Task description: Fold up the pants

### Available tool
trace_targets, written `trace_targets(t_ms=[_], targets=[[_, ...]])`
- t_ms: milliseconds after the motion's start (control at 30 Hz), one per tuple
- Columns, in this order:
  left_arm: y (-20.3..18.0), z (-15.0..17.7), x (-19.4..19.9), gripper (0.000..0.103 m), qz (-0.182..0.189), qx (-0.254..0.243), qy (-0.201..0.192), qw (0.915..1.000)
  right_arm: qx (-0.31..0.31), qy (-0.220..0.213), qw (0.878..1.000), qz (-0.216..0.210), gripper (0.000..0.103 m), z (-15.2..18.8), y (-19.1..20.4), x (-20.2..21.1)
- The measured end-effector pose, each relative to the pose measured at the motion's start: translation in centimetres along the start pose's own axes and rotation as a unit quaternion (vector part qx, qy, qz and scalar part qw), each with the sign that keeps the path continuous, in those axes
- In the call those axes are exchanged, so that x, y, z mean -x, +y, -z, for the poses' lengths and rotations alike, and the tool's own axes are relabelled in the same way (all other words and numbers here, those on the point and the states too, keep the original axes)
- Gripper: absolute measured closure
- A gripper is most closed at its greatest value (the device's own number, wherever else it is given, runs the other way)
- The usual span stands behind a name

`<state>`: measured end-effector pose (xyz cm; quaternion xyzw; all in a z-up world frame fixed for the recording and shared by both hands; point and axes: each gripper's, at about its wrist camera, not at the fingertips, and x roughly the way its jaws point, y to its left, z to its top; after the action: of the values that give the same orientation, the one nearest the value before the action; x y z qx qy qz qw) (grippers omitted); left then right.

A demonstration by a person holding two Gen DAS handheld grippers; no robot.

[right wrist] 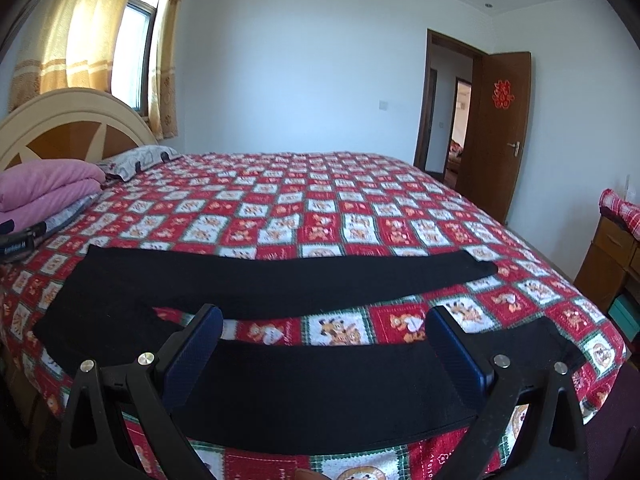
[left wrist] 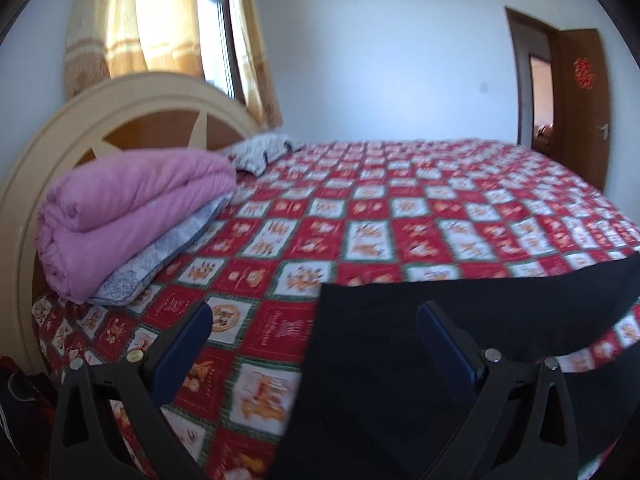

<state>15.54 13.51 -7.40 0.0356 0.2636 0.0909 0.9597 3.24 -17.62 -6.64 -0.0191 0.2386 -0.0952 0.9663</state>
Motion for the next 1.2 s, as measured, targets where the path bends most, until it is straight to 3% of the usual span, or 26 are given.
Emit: trace_targets(t_ms=[67, 300, 367, 533, 600, 733, 800, 867, 967, 1067, 1200], targets=[[1.0, 0.0, -2.6, 0.0, 0.0, 0.0, 0.018, 0.9998, -0.001, 0.011, 1.0, 0.006, 0.001, 0.7, -0.6, -1.2], [0.6, -0.6, -10.7, 0.002, 0.082, -0.006, 0.081, 0.9933, -0.019, 0.045, 0.999, 0.023, 0.001, 2.1, -2.5, -4.7], [0.1, -0.9, -12.7, 0.01, 0.096, -0.012, 0.095, 0.9908, -0.021, 0.052, 0.998, 0.026, 0.001, 2.3, -3.1, -5.5], [-0.5, -1.0, -17.4, 0.019, 0.11, -0.031, 0.141, 0.9834, -0.012, 0.055, 0.997, 0.043, 0.001, 2.4, -3.7, -6.7], [-0.5, -0.7, -18.8, 0.035, 0.11, -0.038, 0.163, 0.9798, -0.011, 0.056, 0.997, 0.044, 0.001, 2.4, -4.1, -7.2], [0.6, 0.1, -19.7, 0.053, 0.165, 0.0, 0.18, 0.9696, -0.003, 0.06, 0.997, 0.047, 0.001, 2.1, -5.0, -8.3], [0.7, 0.1, -19.7, 0.063, 0.178, 0.009, 0.181, 0.9672, -0.007, 0.065, 0.997, 0.05, 0.001, 1.6, -6.1, -9.1], [0.7, 0.1, -19.6, 0.066, 0.182, 0.008, 0.181, 0.9664, -0.011, 0.069, 0.996, 0.058, 0.001, 1.1, -7.4, -9.9], [0.7, -0.3, -19.8, 0.088, 0.205, 0.013, 0.18, 0.962, -0.026, 0.077, 0.994, 0.067, 0.001, 0.2, -9.8, -11.1], [0.5, -0.4, -19.9, 0.09, 0.206, 0.01, 0.179, 0.9621, -0.058, 0.084, 0.992, 0.072, 0.002, -0.6, -13.0, -12.0], [0.5, -0.3, -20.1, 0.09, 0.204, 0.009, 0.178, 0.9627, -0.082, 0.099, 0.986, 0.108, 0.006, -1.9, -18.3, -13.9]])
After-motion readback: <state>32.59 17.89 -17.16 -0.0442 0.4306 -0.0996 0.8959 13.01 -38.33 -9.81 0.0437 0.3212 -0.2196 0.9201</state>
